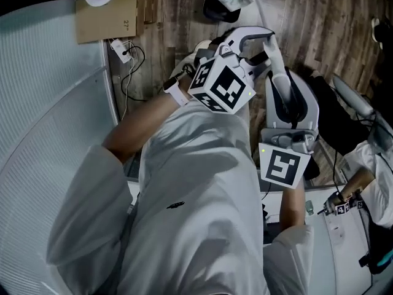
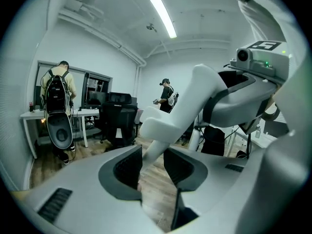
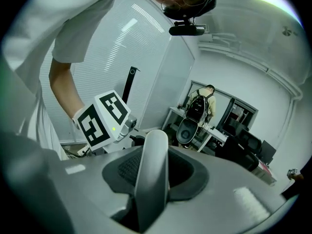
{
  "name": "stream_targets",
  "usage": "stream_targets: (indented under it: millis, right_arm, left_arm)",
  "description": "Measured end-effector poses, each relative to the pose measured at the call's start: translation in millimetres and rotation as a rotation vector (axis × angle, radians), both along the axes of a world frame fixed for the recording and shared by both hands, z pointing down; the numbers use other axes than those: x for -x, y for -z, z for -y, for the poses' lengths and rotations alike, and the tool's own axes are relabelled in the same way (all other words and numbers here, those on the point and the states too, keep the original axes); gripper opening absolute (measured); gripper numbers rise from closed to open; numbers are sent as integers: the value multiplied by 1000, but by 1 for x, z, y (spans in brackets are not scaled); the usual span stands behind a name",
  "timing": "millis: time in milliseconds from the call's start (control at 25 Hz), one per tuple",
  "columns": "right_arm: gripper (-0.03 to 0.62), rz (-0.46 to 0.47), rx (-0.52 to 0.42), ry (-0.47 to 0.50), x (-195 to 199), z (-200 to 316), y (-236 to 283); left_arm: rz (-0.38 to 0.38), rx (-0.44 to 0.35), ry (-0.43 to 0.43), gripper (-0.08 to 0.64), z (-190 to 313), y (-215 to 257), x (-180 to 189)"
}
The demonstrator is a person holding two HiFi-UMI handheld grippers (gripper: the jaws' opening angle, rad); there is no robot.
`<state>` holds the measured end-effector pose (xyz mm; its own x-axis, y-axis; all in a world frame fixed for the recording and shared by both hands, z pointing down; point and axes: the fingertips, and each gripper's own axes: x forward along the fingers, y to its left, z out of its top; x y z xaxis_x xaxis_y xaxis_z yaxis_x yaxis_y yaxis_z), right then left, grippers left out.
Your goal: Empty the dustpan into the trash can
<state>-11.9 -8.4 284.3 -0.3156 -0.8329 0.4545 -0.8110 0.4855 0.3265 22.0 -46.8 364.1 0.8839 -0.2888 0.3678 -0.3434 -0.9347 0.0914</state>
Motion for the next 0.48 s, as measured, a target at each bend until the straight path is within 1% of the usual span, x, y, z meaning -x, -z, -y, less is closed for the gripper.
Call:
stream_targets:
  millis: [280, 480]
  right_arm:
    - [126, -29, -6, 95, -3, -3, -9]
    - [125, -68, -31, 155, -2, -5, -10]
  left_arm:
    - [13, 3, 50, 138, 0, -9, 0]
    - [20, -4, 76, 138, 0, -9, 1]
